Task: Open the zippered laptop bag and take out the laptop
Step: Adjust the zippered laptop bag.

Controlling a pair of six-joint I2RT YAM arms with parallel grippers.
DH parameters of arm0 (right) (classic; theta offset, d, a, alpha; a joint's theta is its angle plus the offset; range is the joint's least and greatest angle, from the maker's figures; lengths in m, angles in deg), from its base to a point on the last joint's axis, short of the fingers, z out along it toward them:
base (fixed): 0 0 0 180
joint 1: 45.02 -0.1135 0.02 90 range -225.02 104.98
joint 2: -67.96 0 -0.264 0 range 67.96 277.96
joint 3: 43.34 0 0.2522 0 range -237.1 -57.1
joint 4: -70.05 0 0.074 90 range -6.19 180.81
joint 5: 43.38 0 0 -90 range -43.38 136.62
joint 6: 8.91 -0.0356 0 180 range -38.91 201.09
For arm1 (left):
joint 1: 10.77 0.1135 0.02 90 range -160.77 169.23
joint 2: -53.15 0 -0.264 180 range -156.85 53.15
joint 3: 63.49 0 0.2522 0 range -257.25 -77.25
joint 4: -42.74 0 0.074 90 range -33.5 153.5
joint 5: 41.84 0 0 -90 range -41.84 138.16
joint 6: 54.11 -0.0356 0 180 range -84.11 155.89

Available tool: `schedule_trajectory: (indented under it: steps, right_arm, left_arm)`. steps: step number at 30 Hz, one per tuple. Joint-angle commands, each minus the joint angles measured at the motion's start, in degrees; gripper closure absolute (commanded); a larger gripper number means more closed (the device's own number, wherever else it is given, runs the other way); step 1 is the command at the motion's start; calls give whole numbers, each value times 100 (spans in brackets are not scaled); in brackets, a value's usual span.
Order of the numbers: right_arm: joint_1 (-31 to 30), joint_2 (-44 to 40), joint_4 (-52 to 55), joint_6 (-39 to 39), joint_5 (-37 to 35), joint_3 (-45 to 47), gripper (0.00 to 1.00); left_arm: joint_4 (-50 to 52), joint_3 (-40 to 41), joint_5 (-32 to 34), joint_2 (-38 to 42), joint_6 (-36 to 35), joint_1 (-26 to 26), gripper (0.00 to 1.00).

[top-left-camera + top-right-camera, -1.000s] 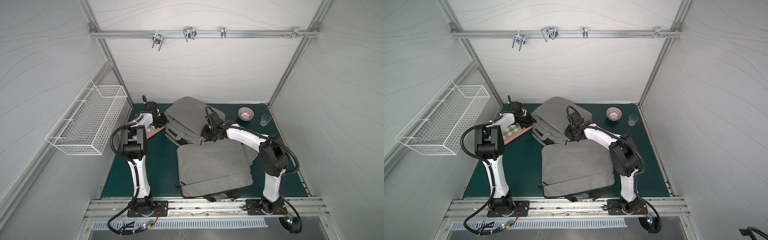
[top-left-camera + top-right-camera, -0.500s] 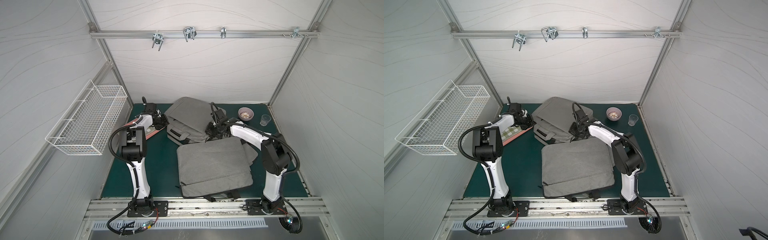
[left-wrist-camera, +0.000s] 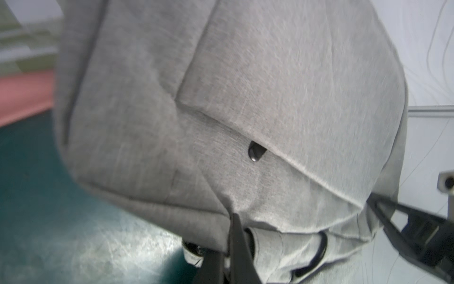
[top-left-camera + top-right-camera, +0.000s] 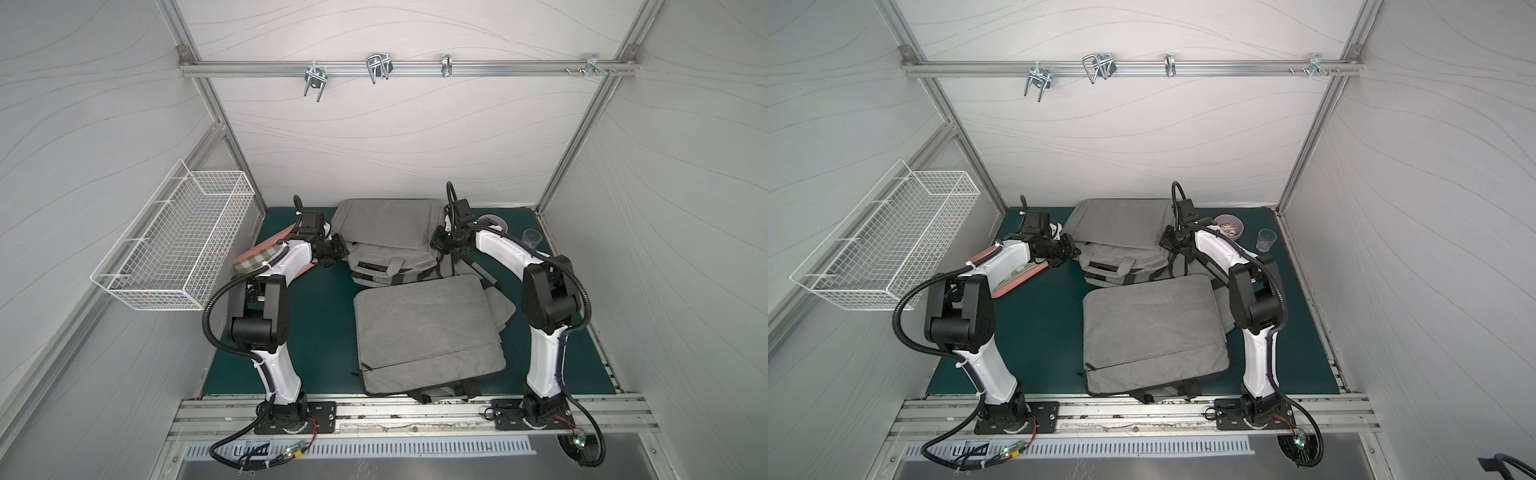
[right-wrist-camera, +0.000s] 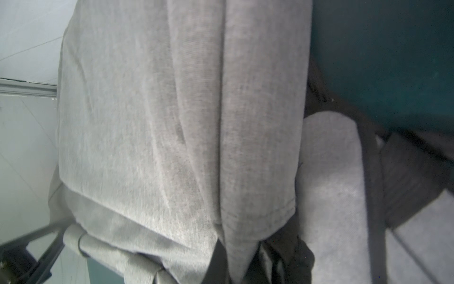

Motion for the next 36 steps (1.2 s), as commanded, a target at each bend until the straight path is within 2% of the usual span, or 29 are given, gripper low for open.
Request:
schedule_trajectory:
  steps: [1, 6, 14, 21, 30, 36]
  right_arm:
    - [166, 194, -389, 393, -148, -477, 100]
    - [235, 312, -356, 547, -86, -667, 99]
    - [174, -34, -475, 604, -15, -240, 95]
    - [216, -317, -529, 762, 25, 85, 77]
    - [361, -988, -416, 1076, 73, 485, 62]
    - [423, -1637, -380, 1696, 170, 1057, 48]
  left_arm:
    - [-224, 29, -308, 400, 76, -226, 100]
    - [-178, 104, -92, 326, -58, -254, 98]
    - [180, -350, 134, 34, -400, -91, 93]
    - [296, -473, 178, -29, -501, -30, 83]
    - [504, -623, 318, 126, -660, 111, 69]
    - [515, -520, 290, 435, -940, -12, 53]
